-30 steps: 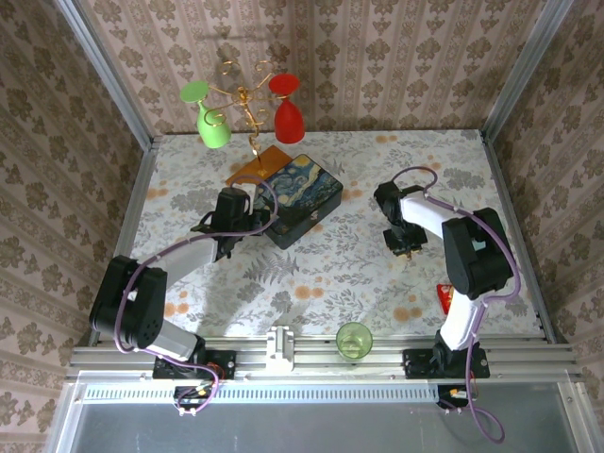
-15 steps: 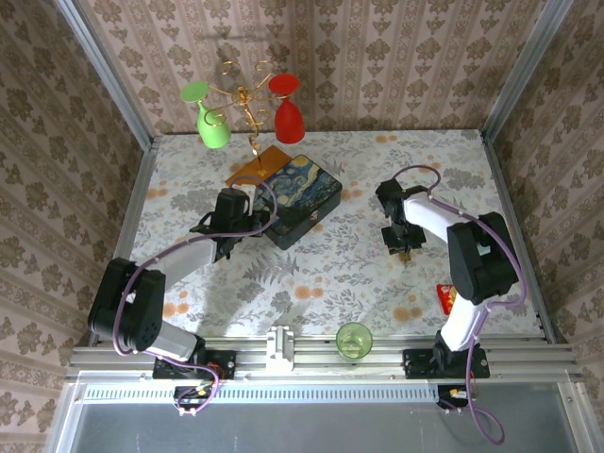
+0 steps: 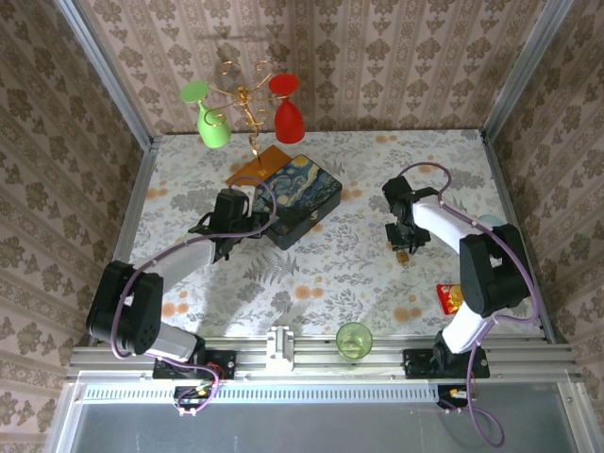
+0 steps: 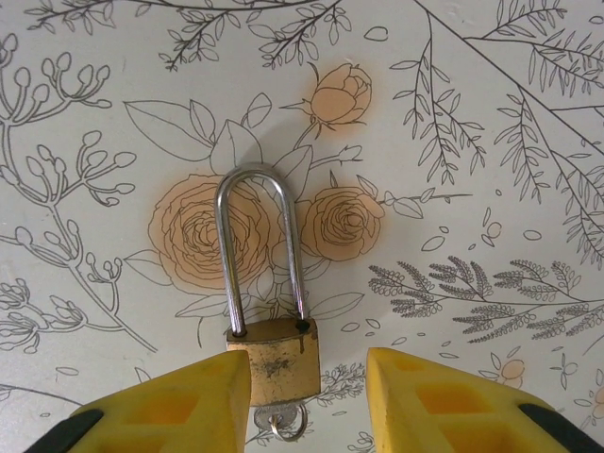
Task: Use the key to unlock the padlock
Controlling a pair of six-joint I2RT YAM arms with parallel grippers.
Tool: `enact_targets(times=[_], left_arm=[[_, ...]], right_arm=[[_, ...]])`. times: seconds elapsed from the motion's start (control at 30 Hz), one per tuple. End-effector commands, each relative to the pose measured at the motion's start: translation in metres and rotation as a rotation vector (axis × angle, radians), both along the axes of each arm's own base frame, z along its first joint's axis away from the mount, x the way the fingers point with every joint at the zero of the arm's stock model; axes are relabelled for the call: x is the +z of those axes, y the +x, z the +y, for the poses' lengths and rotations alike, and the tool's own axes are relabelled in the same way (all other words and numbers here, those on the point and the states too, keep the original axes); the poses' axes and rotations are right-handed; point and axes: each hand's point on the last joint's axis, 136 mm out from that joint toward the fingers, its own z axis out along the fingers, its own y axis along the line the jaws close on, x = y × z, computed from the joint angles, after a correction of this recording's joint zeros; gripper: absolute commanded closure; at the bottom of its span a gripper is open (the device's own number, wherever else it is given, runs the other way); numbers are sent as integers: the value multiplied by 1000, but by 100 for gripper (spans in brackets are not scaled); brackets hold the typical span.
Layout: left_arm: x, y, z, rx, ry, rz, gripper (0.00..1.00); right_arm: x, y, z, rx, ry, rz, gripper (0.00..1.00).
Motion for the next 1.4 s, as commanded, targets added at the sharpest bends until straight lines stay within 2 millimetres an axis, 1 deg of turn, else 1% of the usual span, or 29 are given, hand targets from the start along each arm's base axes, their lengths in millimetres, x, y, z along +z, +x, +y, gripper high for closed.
enact_targets(times=[0.0,0.07,0.13,0.2,0.23,0.3,0.37,0.43,0.5,0.53,0.57,0.6,0.63,0.7,0.77,0.8,0.83,0.87,0.97,1.03,1.07,1.17,1.2,1.23,1.27,1.37], left_arm=[[-2,-16,1,-12,1,48,49],[9,-15,1,-8,-9,26,45],[18,-13,5,12,-6,6,40],[27,-10,8,20,-3,-9,38],[33,-9,10,26,0,-22,38],[48,-5,14,36,-1,-51,37],[59,-4,19,57,-14,-53,37],[68,-11,16,60,-65,-49,36],[68,-23,6,45,-106,-52,35],[67,-33,-4,16,-106,-50,34],[63,-39,-8,4,-89,-39,31],[55,-46,-12,-8,-61,-15,17],[47,-51,-15,-9,-32,-1,5],[36,-60,-24,-22,4,7,3],[42,-67,-30,-11,19,-31,2],[50,-71,-29,-5,24,-88,0],[59,-73,-25,10,29,-150,0],[62,-75,-17,34,27,-183,0],[68,-64,24,119,25,-228,0],[75,-53,52,156,80,-293,0],[78,-49,63,183,109,-317,0],[89,-43,91,253,227,-370,0],[87,-41,101,288,276,-391,0],[82,-37,116,333,315,-413,0],[78,-32,124,352,335,-428,0],[52,-20,143,366,391,-445,0]], right_arm=[[8,5,1,-27,28,-61,61],[15,11,4,-41,73,-110,60],[29,20,6,-45,111,-189,57],[44,25,7,-49,130,-251,55],[52,28,8,-46,139,-281,52],[67,33,8,-38,152,-342,50],[79,36,8,-35,162,-387,49],[87,37,8,-38,170,-411,48],[87,37,10,-40,189,-418,48],[99,35,10,-43,209,-456,47],[101,34,10,-47,225,-467,38],[104,32,9,-56,244,-482,21],[106,30,9,-62,260,-491,1],[106,23,7,-71,278,-497,0],[116,22,1,-89,274,-562,0],[120,19,-4,-95,260,-604,0],[123,16,-10,-101,237,-652,0],[126,15,-16,-101,220,-697,0],[135,15,-45,-160,158,-843,0],[142,16,-61,-214,145,-920,0],[145,18,-63,-220,156,-955,0],[138,26,-66,-192,166,-1000,0],[135,29,-67,-167,141,-1007,0],[132,30,-69,-149,114,-1024,0],[128,31,-71,-135,95,-1046,0],[122,36,-75,-114,86,-1139,0]])
